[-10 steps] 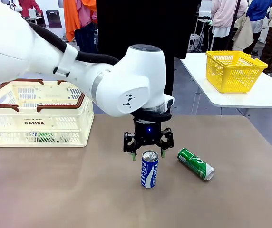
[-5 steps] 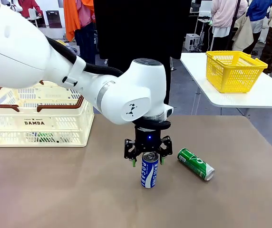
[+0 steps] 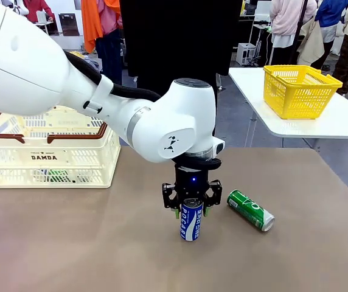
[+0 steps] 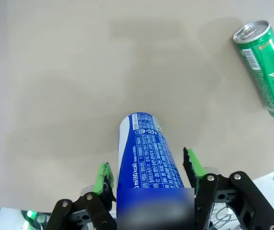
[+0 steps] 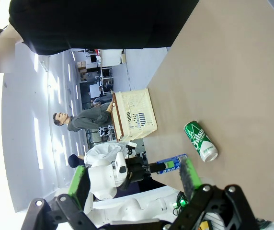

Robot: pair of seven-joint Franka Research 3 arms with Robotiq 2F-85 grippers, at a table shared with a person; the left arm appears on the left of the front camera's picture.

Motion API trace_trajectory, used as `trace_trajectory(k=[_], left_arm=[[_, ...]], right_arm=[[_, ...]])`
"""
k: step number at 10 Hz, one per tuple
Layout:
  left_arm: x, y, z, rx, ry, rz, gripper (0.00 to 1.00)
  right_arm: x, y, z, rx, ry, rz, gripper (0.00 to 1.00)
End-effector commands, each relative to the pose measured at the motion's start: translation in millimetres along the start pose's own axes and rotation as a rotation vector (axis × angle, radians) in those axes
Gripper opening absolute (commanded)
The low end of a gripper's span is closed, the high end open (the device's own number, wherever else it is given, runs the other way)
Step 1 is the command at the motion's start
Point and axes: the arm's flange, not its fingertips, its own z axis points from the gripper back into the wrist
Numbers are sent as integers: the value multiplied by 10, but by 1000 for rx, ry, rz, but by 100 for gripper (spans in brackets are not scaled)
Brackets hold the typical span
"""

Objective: Place the drinks into the Shopping basket.
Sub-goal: Pick up one drink and place it into the Shopping basket.

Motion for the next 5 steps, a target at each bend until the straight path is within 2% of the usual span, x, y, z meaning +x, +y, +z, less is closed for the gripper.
trace_trajectory(k=[1, 5], left_arm=[[21, 0, 16, 2, 34, -19, 0], [22, -15, 3, 0, 36, -24, 0]], right_arm=[[-19, 12, -2, 2, -3, 7, 100], [-19, 12, -2, 2, -3, 7, 100]])
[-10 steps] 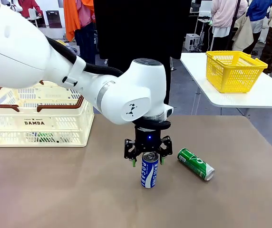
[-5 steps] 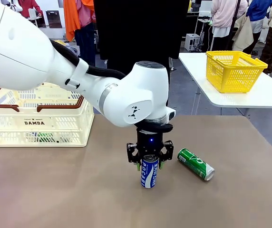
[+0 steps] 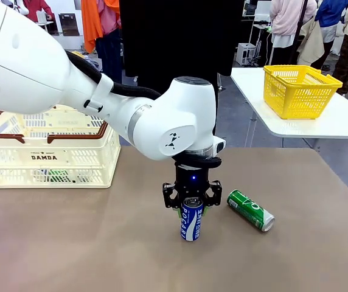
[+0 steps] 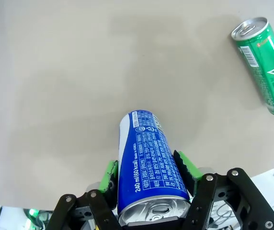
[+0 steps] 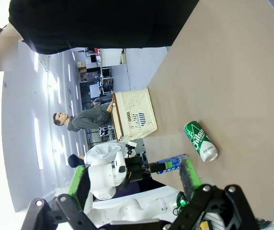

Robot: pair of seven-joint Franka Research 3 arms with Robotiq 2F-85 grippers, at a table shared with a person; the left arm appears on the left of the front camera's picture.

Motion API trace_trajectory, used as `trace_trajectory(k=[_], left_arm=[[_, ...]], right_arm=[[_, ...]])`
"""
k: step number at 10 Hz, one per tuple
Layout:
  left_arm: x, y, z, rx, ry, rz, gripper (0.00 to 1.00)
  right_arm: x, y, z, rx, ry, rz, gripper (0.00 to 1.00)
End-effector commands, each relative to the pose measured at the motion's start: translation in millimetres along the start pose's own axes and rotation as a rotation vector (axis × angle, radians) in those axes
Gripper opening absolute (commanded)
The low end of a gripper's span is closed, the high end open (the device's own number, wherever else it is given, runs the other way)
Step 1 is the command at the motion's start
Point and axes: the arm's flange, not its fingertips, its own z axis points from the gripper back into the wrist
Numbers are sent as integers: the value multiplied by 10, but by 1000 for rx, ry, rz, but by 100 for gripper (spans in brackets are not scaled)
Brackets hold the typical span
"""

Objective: Place the drinks into the Shopping basket.
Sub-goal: Pick up one drink and place it into the Shopping basket.

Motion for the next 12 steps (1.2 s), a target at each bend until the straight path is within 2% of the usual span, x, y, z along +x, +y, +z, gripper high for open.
trace_trajectory(k=[1, 2, 4, 5, 7, 8, 9, 10, 12], left_arm=[[0, 16, 39, -10, 15, -8, 0], [20, 110, 217, -28, 5, -14, 0], [78, 507, 1031, -42, -30, -102, 0], [203, 775, 1478, -70, -6, -123, 0], [572, 1396, 2247, -6, -36, -130, 0], [735, 1729, 2539, 41, -146, -70, 0], [889, 2061, 2774, -14, -241, -39, 0], [1056, 2417, 2894, -4, -347, 52, 0], [1375, 2916, 2706, 48, -372, 222, 0]], right_arm=[[-19, 12, -2, 2, -3, 7, 100], [-19, 12, -2, 2, -3, 7, 100], [-19, 12, -2, 2, -3, 7, 100], [-19, 12, -2, 2, -3, 7, 100], [-19, 12, -2, 2, -3, 7, 100], [-19, 12, -2, 2, -3, 7, 100], [-19, 12, -2, 2, -3, 7, 100], [-19, 12, -2, 2, -3, 7, 100], [-19, 12, -2, 2, -3, 7, 100]])
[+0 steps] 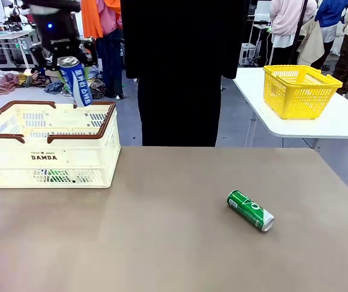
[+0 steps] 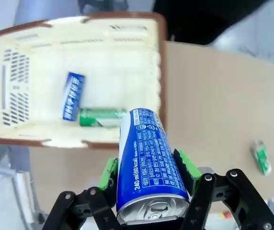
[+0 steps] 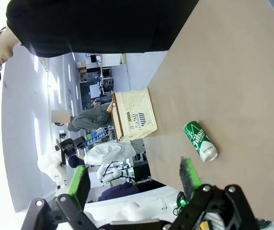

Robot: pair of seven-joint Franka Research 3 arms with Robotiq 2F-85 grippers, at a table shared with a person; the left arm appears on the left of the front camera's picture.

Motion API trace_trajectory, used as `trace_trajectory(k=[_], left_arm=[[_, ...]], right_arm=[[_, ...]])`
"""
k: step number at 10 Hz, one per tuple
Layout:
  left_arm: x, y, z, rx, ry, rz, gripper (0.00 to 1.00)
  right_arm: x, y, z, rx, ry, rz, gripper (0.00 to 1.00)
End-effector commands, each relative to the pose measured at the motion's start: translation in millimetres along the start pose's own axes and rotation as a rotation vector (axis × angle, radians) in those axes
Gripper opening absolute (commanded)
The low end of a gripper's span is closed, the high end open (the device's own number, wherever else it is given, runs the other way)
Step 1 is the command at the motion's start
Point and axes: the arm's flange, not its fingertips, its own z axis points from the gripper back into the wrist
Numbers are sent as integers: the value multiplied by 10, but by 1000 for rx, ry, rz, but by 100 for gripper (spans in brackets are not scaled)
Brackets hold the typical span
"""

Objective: Place the drinks into the Shopping basket.
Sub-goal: Pick up one drink and place it into the Shopping basket.

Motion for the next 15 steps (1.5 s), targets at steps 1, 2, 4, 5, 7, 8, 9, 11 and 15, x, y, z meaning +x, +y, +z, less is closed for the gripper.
trace_trajectory(k=[1, 2, 4, 5, 7, 8, 9, 11, 15], left_arm=[[30, 165, -481, 55, -7, 126, 0], [116, 323, -715, 54, 26, 174, 0], [180, 442, -1015, 33, 48, 222, 0], [174, 428, -1040, 2, 93, 257, 0], [183, 498, -1077, 63, 69, 191, 0], [183, 498, -1077, 63, 69, 191, 0], [183, 498, -1077, 63, 69, 191, 0], [191, 375, -1284, 77, 33, 52, 0], [504, 363, -1806, 3, 47, -210, 0]], right_arm=[[-20, 16, -5, 2, -3, 9, 100], [-20, 16, -5, 2, -3, 9, 100], [-20, 16, -5, 2, -3, 9, 100], [-20, 16, -5, 2, -3, 9, 100], [-20, 16, -5, 2, -3, 9, 100], [-20, 16, -5, 2, -3, 9, 100], [-20, 16, -5, 2, -3, 9, 100], [-20, 16, -5, 2, -3, 9, 100], [-20, 16, -5, 2, -3, 9, 100]])
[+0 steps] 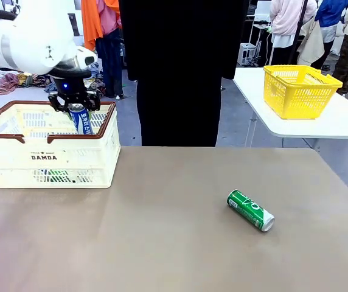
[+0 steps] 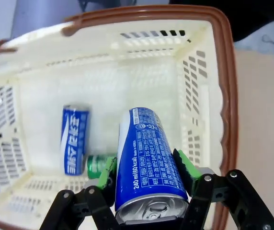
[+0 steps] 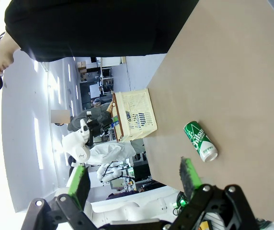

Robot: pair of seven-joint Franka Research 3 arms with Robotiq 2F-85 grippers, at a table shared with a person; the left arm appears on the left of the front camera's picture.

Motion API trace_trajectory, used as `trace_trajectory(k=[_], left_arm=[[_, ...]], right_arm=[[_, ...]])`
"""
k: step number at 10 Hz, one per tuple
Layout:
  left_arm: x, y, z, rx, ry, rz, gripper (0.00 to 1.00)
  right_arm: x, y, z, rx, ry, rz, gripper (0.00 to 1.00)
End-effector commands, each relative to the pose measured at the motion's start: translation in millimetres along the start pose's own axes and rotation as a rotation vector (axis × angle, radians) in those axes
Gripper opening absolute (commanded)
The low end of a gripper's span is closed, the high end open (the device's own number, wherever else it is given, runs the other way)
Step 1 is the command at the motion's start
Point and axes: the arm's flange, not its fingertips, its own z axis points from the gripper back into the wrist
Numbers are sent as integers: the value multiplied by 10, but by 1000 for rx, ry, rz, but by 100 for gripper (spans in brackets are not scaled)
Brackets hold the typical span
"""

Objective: Place the drinks into the Shopping basket.
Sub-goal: Pick up one drink and place it into the Shopping basket.

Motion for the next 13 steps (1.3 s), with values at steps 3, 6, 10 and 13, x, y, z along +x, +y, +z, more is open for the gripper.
trace_trajectory(k=[3, 6, 10, 13], left_arm=[[385, 345, -494, -109, 62, -165, 0], [437, 385, -876, -107, 182, -178, 0], [449, 294, -1118, -91, 258, -182, 3], [454, 300, -1108, -95, 251, -168, 100]], right_arm=[[-20, 14, -4, 2, -3, 8, 100], [-20, 14, -4, 2, -3, 8, 100], [-20, 14, -4, 2, -3, 8, 100], [-20, 14, -4, 2, -3, 8, 100]])
